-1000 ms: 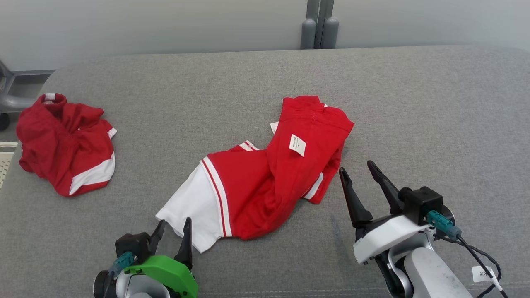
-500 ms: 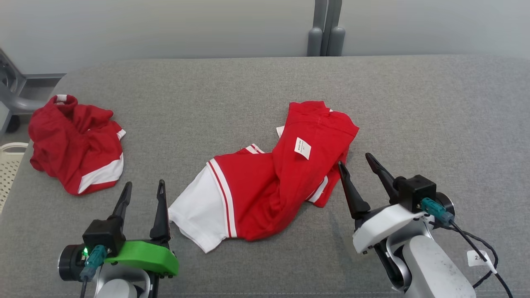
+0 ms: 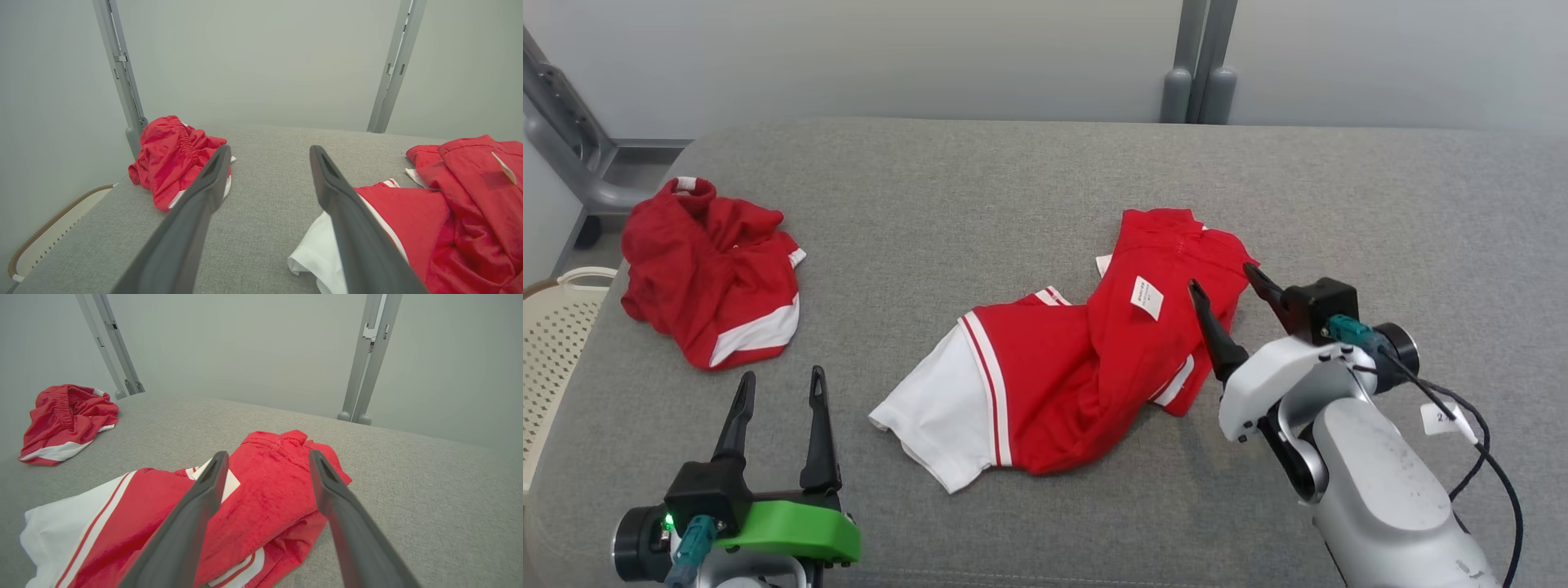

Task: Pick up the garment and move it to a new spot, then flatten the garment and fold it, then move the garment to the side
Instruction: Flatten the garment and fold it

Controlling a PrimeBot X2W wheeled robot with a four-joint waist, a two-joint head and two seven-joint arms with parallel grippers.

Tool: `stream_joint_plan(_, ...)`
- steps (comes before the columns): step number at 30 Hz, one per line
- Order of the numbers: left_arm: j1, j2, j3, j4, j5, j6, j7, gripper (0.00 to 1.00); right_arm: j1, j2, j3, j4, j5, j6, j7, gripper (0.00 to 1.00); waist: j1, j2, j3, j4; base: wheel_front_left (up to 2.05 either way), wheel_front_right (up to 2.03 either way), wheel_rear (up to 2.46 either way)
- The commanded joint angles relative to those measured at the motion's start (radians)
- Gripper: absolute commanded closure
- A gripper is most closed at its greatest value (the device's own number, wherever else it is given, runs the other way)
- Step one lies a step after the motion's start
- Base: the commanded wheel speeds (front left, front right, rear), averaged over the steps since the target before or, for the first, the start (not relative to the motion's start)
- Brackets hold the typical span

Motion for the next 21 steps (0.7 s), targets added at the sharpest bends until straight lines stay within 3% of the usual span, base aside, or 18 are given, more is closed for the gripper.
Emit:
stream_joint_plan(1,0.012,-0.007,0.002,0.0,0.007,-0.008,0.0,0.0,-0.032,-0.006,-0.005,0.023,-0.008,0.0,0.012,0.0,0.0,0.0,0.001,0.014,0.0,0.0,0.0)
stream_joint_plan(9,-0.009,-0.043,0.009,0.02,0.022,-0.041,0.0,0.0,-0.191,-0.019,0.0,0.214,-0.021,0.0,0.081,0.0,0.0,0.0,0.023,0.063,0.0,0.0,0.0)
stream_joint_plan(21,-0.025,-0.072,0.026,0.047,0.042,-0.073,0.0,0.0,-0.334,-0.051,0.013,0.487,-0.027,0.0,0.069,0.0,0.0,0.0,0.048,0.131,0.0,0.0,0.0)
